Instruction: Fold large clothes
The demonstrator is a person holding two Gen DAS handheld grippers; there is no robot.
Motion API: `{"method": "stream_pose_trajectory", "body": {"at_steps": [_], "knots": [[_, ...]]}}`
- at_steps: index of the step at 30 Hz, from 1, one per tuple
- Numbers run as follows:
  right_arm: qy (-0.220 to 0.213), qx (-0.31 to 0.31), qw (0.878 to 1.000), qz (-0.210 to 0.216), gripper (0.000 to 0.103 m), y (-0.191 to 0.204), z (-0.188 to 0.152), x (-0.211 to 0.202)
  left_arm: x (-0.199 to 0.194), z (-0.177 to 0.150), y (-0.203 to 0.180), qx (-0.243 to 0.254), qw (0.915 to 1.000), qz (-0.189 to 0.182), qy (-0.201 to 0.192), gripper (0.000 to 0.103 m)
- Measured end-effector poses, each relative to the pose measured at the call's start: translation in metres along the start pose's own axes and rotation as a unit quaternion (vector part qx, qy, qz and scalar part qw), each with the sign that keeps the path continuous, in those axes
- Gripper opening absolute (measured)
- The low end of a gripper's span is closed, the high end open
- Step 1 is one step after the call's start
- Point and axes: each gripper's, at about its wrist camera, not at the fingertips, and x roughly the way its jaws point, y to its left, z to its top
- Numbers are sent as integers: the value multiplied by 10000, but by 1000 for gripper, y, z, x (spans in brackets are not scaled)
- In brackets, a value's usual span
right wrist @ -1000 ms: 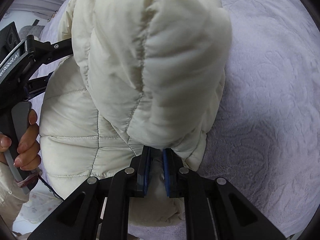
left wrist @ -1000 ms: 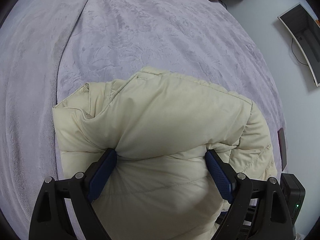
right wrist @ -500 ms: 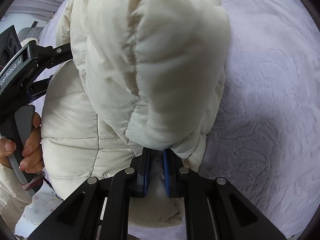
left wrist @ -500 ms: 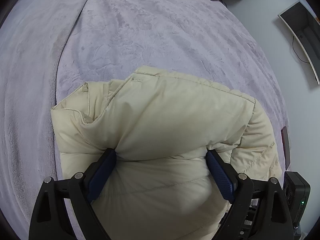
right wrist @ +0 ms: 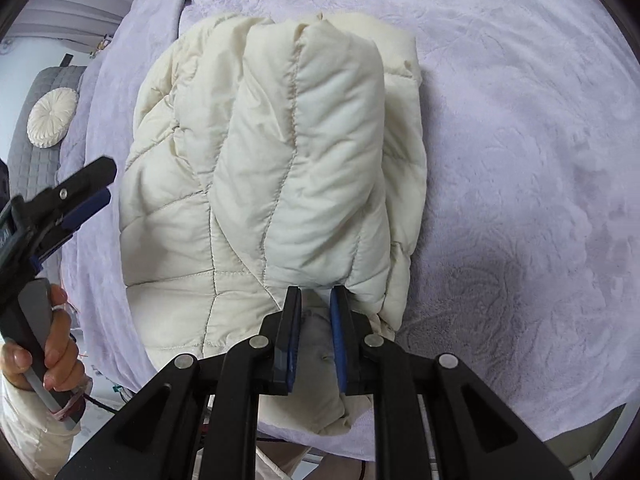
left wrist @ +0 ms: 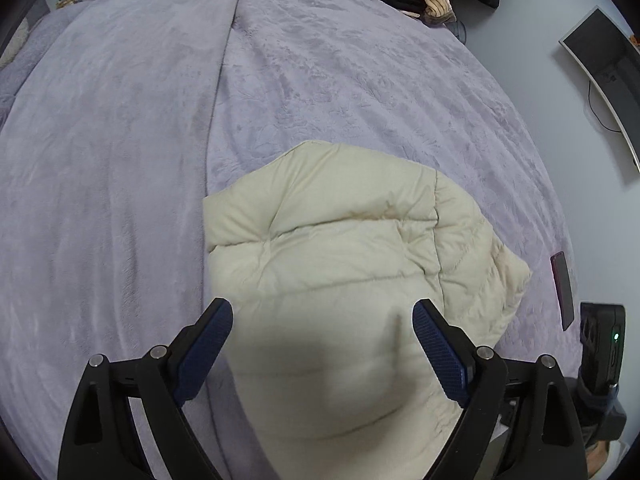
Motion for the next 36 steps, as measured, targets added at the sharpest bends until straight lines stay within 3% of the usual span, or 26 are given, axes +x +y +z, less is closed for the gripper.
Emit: {"method": "stream_pose_trajectory", "body": {"at_steps": [2,3,4,5,9,12,15,17,22,36], "knots": [[-65,-49,9999,-71,19,6,-1,-13,-13,-10,5,-84,9999,68,11,92],[-91,-66,9999,-131,33,10,-2,-17,-19,-15,7,-159,9998,81,8,92],[-140,-89,9997,-187,56,14,-2,-24,-25,-20,9,-216,9997,74,-2,92],[-209,-132,9995,-210,65,19,-4,-30,-30,-24,11,-256,9997,56,-11,99],[-432,-393,9971,-484,69,45,-7,-54,-51,-43,17,-324,9994,73,-32,103],[-612,-467,9951,-621,82,62,-11,-67,-61,-53,19,-342,9991,263,9,103],[-842,-550,9916,-817,85,84,-18,-76,-78,-61,18,-310,9980,488,-245,103],[-1027,-562,9898,-818,101,92,-23,-86,-87,-63,16,-282,9975,565,-314,103],[-1552,-536,9824,-888,103,101,-30,-113,-107,-63,18,-348,9966,540,-516,103],[-1672,-552,9755,-1320,103,125,-40,-134,-136,-64,10,-489,9897,1249,-498,103]]}}
